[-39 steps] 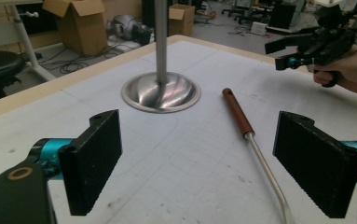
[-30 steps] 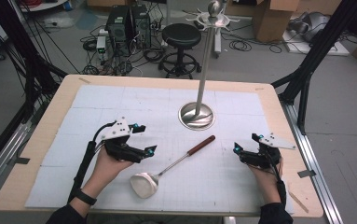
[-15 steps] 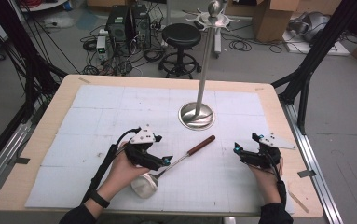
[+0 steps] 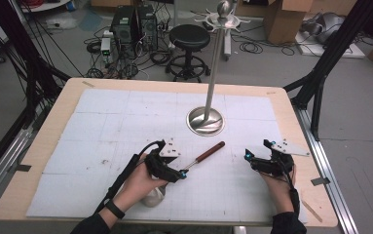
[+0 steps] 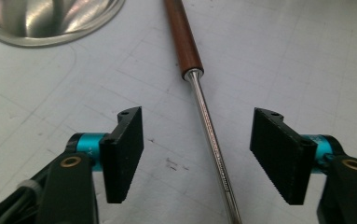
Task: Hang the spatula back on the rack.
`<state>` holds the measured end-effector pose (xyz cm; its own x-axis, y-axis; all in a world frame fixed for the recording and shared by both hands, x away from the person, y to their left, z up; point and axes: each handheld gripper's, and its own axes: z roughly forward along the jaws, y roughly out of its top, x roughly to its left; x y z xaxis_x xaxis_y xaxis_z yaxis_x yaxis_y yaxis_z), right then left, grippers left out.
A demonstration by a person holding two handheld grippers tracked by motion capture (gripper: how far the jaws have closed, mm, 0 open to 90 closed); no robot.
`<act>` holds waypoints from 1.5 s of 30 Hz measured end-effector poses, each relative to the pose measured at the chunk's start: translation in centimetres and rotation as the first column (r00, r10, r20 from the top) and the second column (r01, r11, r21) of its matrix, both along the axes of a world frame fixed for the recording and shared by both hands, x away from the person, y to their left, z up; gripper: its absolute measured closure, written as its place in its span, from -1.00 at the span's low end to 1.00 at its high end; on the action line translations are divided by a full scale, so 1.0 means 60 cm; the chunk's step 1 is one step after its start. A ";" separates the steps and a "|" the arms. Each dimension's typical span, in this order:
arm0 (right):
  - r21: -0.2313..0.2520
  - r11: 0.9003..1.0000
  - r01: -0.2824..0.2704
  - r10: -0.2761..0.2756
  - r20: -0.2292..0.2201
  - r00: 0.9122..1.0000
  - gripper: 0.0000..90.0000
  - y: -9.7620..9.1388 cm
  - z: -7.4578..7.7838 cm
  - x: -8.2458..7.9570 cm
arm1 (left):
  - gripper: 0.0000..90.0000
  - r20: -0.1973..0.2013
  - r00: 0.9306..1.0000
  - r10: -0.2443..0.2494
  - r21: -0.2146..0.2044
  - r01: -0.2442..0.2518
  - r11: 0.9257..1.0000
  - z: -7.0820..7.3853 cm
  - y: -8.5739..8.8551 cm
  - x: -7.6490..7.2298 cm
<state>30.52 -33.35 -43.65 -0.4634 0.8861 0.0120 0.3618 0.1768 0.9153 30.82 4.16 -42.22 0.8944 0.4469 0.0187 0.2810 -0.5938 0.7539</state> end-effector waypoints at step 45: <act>0.017 1.000 -0.008 0.008 -0.014 1.000 -0.66 -0.006 -0.002 -0.002 | 0.86 -0.206 0.978 0.043 0.221 0.003 0.975 0.000 -0.029 0.024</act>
